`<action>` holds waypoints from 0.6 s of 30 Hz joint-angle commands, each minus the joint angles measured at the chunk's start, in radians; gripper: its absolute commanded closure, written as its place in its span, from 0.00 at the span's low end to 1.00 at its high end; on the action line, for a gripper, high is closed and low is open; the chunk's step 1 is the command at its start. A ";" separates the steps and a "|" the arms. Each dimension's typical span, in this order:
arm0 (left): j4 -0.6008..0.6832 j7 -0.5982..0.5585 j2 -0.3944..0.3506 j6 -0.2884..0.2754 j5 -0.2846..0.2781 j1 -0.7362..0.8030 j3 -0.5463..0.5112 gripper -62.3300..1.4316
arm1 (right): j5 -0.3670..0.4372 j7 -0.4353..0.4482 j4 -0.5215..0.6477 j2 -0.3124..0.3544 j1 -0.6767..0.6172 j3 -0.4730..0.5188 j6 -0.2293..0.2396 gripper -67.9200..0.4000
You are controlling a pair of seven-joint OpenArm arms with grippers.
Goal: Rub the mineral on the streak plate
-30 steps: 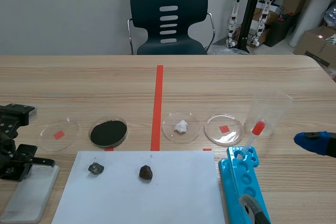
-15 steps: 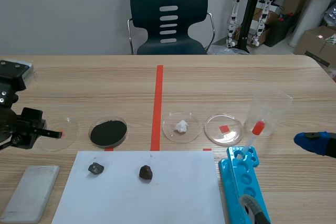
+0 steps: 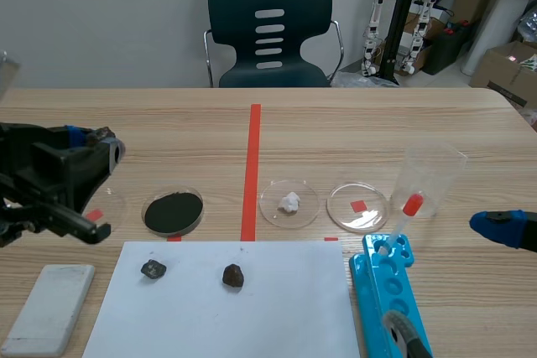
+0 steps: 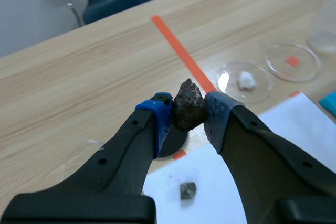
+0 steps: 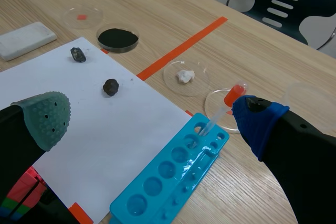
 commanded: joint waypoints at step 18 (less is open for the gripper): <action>0.068 -0.097 0.034 -0.039 0.316 0.271 -0.010 0.84 | 0.011 0.014 0.012 0.000 0.000 0.001 0.000 0.04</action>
